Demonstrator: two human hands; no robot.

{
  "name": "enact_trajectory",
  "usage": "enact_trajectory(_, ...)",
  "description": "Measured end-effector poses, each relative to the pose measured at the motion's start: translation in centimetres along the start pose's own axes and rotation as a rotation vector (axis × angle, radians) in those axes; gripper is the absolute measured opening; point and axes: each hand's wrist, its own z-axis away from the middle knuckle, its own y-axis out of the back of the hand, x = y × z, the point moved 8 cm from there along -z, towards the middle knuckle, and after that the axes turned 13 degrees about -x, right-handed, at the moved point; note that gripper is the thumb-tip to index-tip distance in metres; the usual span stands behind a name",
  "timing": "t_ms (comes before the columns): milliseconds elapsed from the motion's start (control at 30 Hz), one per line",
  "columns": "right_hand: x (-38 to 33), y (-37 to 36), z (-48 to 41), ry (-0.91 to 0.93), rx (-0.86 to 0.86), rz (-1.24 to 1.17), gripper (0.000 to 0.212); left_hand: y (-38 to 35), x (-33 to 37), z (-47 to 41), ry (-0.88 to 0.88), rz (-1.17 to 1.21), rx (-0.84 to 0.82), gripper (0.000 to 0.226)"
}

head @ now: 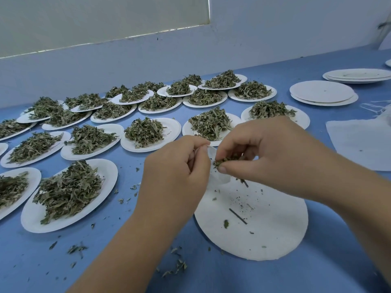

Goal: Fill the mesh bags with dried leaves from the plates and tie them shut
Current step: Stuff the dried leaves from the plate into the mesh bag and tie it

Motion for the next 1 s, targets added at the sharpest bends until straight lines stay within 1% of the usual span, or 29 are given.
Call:
enact_trajectory(100,-0.2,-0.2,-0.1,-0.015,0.056,0.091,0.007,-0.1,0.1,0.0,0.003,0.019,-0.001,0.020)
enact_trajectory(200,-0.4,-0.8,-0.2,-0.042,0.030,0.193,0.007,-0.3,0.0,0.0,0.016,0.050,-0.016,0.020)
enact_trajectory(267,-0.7,-1.0,-0.3,-0.036,0.049,0.238,0.010,-0.3,0.0,0.0,0.020,0.065,-0.019,0.020)
enact_trajectory(367,-1.2,-0.6,-0.1,0.002,0.129,0.184,0.017,-0.4,0.0,0.0,0.025,0.087,-0.014,0.020)
enact_trajectory(433,-1.4,-0.6,0.1,0.017,0.149,0.163,0.018,-0.4,0.0,0.0,0.025,0.101,-0.016,0.020)
enact_trajectory(700,-1.7,-1.0,0.0,0.068,0.161,0.188,0.010,-0.5,-0.5,0.1,0.060,0.141,-0.029,0.019)
enact_trajectory(800,-1.8,-1.3,0.0,0.080,0.117,0.215,0.005,-0.3,-0.8,0.1,0.083,0.154,-0.026,0.019)
enact_trajectory(900,-2.0,-1.4,0.1,0.117,0.075,0.241,0.009,-0.1,-0.8,0.0,0.092,0.169,-0.017,0.020)
enact_trajectory(1000,-2.2,-0.7,0.3,0.156,0.117,0.161,0.013,0.3,-1.0,0.0,0.094,0.194,-0.016,0.019)
